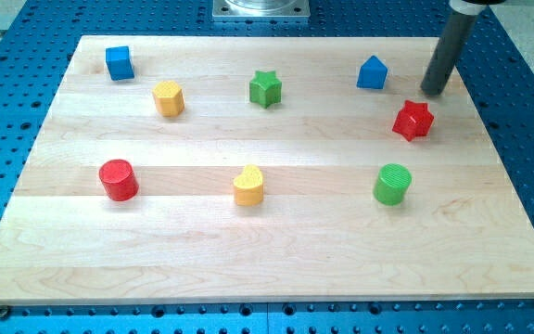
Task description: Move the blue triangle above the green star
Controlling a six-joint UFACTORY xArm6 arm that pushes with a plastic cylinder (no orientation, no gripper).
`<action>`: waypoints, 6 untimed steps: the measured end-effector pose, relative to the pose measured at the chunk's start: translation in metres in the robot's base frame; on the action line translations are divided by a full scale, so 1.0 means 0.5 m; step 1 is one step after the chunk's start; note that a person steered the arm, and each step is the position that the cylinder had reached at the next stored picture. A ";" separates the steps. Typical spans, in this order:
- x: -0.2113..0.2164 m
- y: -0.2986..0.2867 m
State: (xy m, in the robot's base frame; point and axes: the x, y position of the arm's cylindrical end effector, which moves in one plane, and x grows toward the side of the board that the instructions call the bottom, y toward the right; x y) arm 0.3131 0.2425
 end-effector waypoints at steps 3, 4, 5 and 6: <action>0.195 -0.350; 0.236 -0.359; 0.236 -0.362; 0.294 -0.263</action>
